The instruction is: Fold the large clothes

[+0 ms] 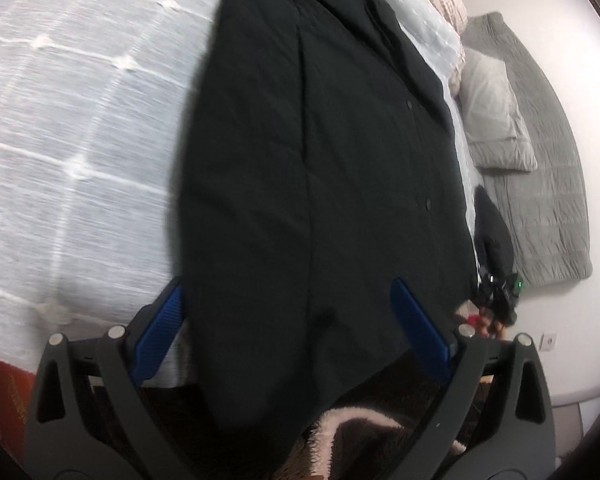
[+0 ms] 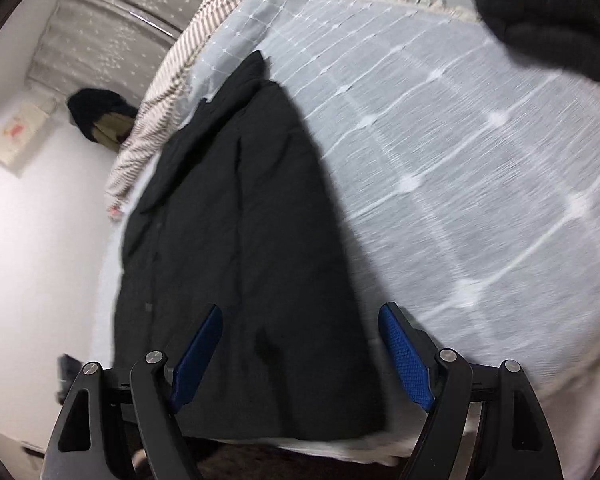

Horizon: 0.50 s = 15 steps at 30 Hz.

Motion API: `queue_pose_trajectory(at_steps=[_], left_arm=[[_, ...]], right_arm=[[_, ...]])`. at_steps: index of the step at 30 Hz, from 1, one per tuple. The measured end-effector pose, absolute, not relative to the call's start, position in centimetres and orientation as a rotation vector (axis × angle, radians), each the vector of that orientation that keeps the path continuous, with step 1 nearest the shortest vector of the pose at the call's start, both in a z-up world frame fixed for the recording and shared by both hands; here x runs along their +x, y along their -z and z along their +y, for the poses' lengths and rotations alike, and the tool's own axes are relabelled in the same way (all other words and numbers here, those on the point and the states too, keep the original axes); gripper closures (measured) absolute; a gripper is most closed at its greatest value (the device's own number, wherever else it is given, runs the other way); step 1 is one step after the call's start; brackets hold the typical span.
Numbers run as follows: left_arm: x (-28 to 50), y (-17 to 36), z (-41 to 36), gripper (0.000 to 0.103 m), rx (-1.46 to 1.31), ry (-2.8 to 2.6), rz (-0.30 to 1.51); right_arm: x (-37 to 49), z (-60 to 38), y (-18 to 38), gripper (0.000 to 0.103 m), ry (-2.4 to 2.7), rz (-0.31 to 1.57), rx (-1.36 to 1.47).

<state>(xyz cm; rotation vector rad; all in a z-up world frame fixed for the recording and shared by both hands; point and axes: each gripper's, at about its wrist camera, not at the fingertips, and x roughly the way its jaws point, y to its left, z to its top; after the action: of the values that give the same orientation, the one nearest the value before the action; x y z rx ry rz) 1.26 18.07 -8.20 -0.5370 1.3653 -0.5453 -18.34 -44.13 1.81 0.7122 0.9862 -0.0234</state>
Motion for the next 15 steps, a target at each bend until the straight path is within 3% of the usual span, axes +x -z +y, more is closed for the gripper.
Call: queue_pose_trajectory(at_steps=[15], left_arm=[[0.1,9.0,20.0,0.001,-0.633,0.528,1.380]], right_arm=[[-17.3,-42.4,-1.7,0.021,0.014,0.973,0.705]])
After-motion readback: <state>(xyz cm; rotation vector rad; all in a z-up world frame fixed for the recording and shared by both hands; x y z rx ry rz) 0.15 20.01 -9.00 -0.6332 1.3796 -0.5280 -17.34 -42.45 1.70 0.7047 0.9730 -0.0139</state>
